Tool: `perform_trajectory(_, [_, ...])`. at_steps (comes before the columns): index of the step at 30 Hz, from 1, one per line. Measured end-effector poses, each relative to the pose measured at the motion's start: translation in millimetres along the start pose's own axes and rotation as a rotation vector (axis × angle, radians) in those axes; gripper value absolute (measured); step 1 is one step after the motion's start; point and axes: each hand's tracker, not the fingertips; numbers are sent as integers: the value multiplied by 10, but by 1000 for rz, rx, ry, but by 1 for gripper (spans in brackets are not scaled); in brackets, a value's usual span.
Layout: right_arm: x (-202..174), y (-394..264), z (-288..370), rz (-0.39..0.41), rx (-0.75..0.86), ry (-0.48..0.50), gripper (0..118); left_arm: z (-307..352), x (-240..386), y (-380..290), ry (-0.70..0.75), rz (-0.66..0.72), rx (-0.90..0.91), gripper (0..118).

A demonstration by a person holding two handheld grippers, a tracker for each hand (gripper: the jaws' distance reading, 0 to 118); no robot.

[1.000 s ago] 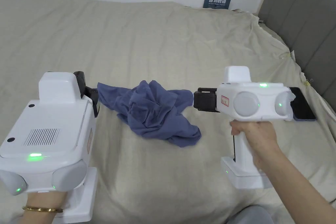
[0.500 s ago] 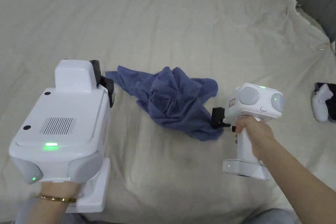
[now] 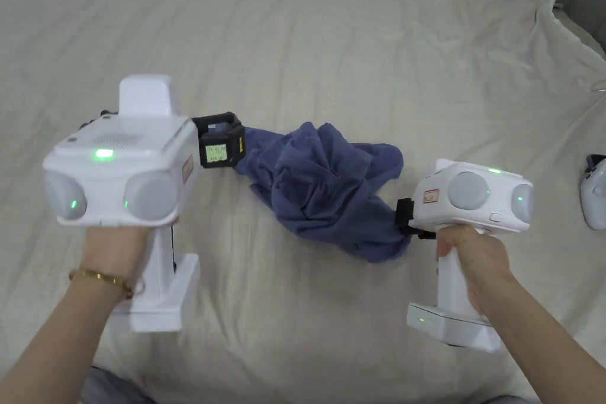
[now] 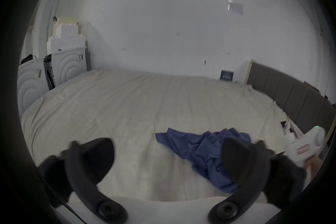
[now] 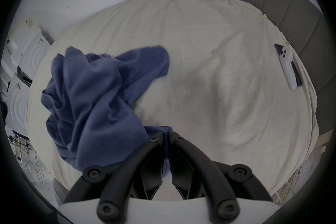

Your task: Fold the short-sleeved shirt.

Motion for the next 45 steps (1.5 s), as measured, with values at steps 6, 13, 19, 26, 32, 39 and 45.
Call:
perform_trajectory(6, [86, 42, 226, 4, 82, 55, 4, -955, -80, 472, -46, 75, -284, 118])
perform_trajectory(13, [101, -33, 267, 42, 151, 65, 4, -1825, -92, 497, 20, 83, -531, 118])
perform_trajectory(19, [148, -18, 233, 45, 144, 85, 4, -2229, 54, 373, 69, -21, -600, 101])
perform_trajectory(26, [174, 33, 177, 68, 152, 88, 4, -2337, 42, 166, 65, 67, -704, 57])
perform_trajectory(32, [160, 27, 157, 45, 159, 91, 4, -2137, 217, 131, 46, -129, -634, 6])
perform_trajectory(39, [184, 77, 477, -19, 240, 146, 4, -1554, -8, 470, -21, 137, -411, 3])
perform_trajectory(45, [399, 165, 1039, -51, 381, 137, 4, -826, -269, 984, -75, 151, -225, 3])
